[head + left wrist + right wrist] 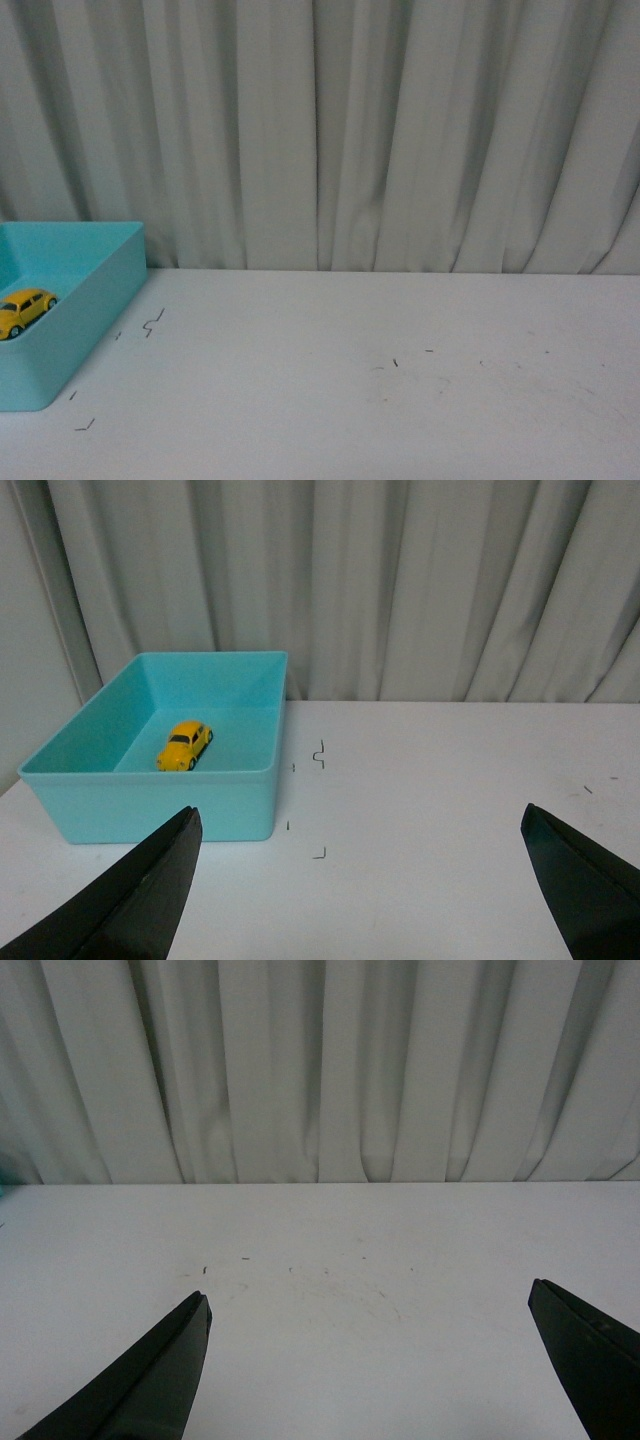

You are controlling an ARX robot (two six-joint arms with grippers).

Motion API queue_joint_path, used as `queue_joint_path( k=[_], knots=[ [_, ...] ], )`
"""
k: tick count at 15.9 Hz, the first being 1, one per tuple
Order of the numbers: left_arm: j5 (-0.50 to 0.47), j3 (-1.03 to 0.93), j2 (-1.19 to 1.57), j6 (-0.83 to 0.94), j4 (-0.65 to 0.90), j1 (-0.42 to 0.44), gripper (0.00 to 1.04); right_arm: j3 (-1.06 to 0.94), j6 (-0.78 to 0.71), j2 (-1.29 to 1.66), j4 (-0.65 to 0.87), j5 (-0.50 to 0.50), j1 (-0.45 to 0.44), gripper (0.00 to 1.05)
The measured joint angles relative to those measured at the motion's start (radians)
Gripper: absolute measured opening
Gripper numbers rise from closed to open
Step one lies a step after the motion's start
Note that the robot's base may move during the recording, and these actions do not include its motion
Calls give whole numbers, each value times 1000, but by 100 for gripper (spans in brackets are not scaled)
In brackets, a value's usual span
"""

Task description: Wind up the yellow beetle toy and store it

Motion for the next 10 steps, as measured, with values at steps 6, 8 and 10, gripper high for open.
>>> queue_joint_path(
  k=[6,8,10],
  knots=[
    [0,0,0,0,0,0,98,0,0,0,0,0,0,98],
    [0,0,0,0,0,0,98,0,0,0,0,0,0,98],
    [0,0,0,0,0,0,98,0,0,0,0,0,0,98]
  ],
)
